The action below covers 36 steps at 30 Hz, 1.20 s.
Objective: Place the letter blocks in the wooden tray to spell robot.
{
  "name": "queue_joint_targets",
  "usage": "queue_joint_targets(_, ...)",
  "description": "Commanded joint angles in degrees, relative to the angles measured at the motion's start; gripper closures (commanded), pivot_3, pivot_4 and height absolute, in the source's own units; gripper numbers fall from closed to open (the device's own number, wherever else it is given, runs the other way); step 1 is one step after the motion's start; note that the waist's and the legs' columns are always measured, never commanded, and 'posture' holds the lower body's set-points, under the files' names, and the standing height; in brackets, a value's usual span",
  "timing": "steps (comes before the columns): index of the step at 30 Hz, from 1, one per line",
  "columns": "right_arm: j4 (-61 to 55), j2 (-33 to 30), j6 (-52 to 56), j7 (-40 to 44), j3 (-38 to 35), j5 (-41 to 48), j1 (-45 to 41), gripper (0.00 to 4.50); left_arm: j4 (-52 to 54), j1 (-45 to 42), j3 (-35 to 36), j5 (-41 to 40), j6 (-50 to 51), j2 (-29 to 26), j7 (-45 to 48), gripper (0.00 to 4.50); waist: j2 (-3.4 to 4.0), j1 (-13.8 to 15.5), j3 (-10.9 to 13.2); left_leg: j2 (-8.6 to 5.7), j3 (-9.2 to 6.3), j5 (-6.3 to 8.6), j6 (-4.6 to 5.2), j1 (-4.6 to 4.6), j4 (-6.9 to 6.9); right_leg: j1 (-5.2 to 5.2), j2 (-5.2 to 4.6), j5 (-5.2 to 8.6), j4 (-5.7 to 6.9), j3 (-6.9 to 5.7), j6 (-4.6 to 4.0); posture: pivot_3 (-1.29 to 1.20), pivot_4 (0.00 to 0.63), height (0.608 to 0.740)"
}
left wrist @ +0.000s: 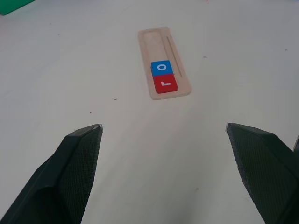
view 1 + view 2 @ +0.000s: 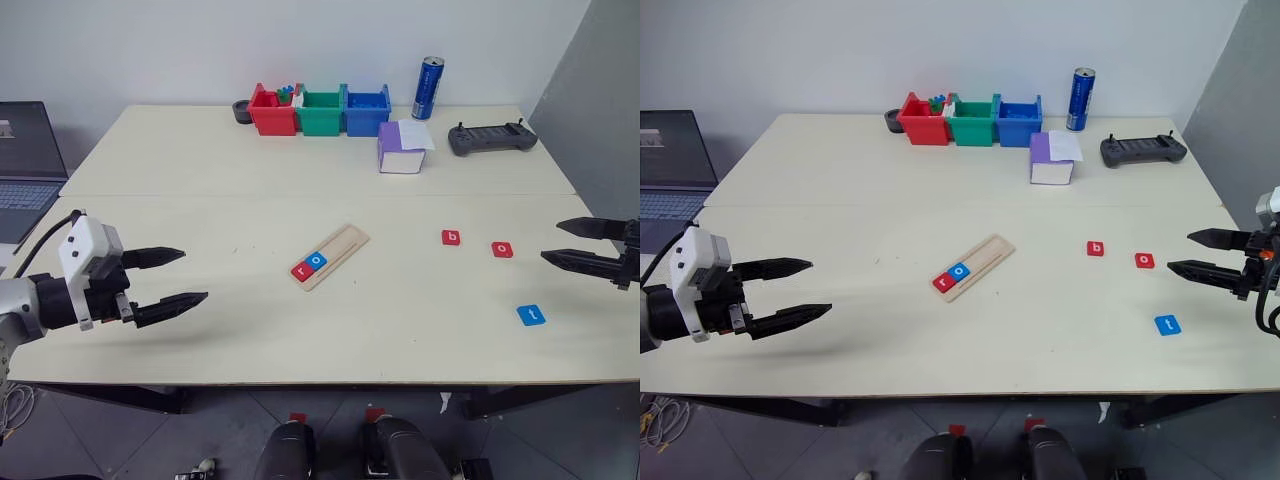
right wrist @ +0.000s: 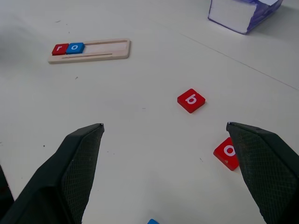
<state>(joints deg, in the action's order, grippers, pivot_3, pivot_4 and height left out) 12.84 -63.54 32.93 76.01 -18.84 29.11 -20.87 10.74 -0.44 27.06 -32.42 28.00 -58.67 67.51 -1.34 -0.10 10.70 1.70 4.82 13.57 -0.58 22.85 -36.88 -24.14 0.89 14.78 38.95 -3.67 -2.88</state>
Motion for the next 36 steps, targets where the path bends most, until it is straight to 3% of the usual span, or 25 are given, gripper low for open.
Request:
queue_joint_targets(1,-0.7,-0.9,-0.7,0.0,-0.8,0.2,-0.1,0.03,1.1,-0.2,1.0,0.8,-2.0,0.2,-1.1,0.00,0.00,0.0,0.0,0.00,0.00,0.00,0.00,0.00,0.00,0.00,0.00,0.00,0.00,0.00,0.00,0.00,0.150,0.740)
queue_joint_targets(5,-1.0,-1.0,-0.5,0.0,-1.1,0.2,0.2,0.03,1.0,-1.3,1.7,-2.2,1.8,0.9,-2.5,0.00,0.00,0.0,0.0,0.00,0.00,0.00,0.00,0.00,0.00,0.00,0.00,0.00,0.00,0.00,0.00,0.00,0.150,0.740)
queue_joint_targets(23,-1.5,-0.8,-0.5,-0.3,-0.6,-0.2,0.1,0.03,3.0,-0.8,0.9,-2.2,1.2,2.1,-3.7,0.00,0.00,0.0,0.0,0.00,0.00,0.00,0.00,0.00,0.00,0.00,0.00,0.00,0.00,0.00,0.00,0.00,0.150,0.740)
queue_joint_targets(28,-1.4,-0.7,-0.7,-0.4,-0.7,-0.4,-0.4,0.03,1.6,-5.8,1.4,-4.2,-3.1,7.4,-5.6,0.00,0.00,0.1,0.0,-0.01,-0.01,0.00,0.00,0.01,-0.03,0.02,0.00,0.00,0.01,-0.01,0.01,0.00,0.150,0.740)
queue_joint_targets(36,-1.2,-0.9,-0.8,-0.4,-0.3,-0.6,-1.3,0.03,2.8,-3.2,-0.2,-3.9,-1.6,6.4,-4.6,0.00,-0.01,0.0,0.0,0.00,0.01,0.00,0.00,-0.01,-0.03,0.01,0.01,-0.01,0.01,0.01,0.01,0.00,0.150,0.740)
